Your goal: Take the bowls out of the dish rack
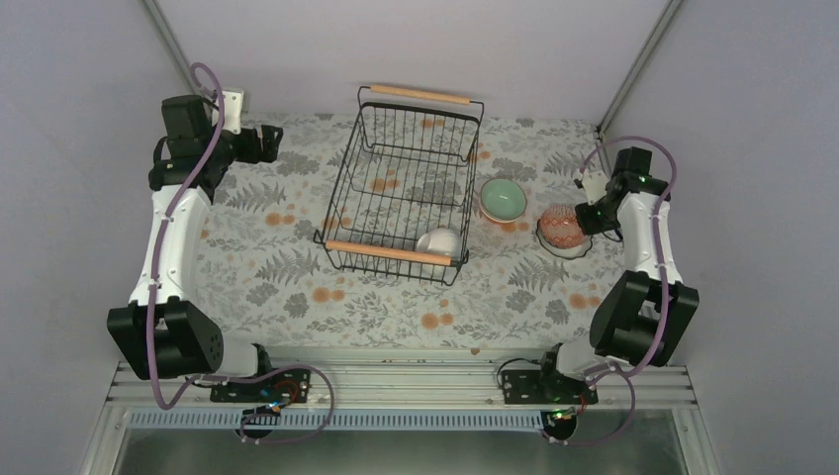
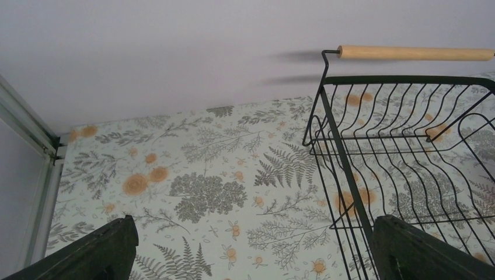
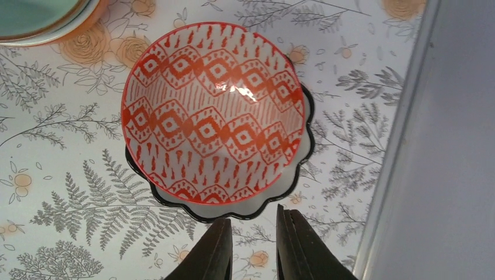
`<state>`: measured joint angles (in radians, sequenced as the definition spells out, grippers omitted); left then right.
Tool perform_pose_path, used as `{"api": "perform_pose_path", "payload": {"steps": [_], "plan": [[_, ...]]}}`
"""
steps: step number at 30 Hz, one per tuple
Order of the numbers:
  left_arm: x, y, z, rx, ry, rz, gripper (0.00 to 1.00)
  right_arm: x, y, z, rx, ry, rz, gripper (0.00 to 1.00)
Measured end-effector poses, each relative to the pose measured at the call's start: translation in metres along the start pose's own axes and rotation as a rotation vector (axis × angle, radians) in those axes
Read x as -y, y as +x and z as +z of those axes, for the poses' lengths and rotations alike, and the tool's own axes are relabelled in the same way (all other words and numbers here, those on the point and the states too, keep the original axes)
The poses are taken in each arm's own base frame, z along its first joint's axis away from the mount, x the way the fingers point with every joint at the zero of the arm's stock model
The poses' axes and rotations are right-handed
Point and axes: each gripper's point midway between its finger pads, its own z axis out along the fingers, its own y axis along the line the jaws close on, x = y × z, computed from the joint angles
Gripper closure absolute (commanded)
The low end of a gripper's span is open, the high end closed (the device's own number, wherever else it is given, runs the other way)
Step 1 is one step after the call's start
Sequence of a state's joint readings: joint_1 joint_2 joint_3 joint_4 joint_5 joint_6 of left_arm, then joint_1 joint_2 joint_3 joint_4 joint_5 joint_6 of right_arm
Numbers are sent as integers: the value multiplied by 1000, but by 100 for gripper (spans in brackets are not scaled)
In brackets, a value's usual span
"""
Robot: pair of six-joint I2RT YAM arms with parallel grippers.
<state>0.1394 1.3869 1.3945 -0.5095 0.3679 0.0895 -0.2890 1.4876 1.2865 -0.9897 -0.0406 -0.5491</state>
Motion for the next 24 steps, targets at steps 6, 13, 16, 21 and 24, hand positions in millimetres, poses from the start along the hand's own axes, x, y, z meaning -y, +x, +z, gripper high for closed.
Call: {"api": "perform_pose_path", "payload": {"steps": [6,13,16,21,24], "plan": [[-2,10,3,-18,7,-8,0,-9,6,34,-17,-73,-6,81],[-3,10,2,-17,12,-14,0,-12,16,73,-56,-125,13,81],[-3,10,2,-17,16,-14,0,-8,13,77,-41,-115,17,81],[-2,10,2,-15,19,-14,0,-7,19,89,-50,-117,23,82],[-2,10,1,-15,22,-15,0,-10,27,96,-67,-127,28,83]]}}
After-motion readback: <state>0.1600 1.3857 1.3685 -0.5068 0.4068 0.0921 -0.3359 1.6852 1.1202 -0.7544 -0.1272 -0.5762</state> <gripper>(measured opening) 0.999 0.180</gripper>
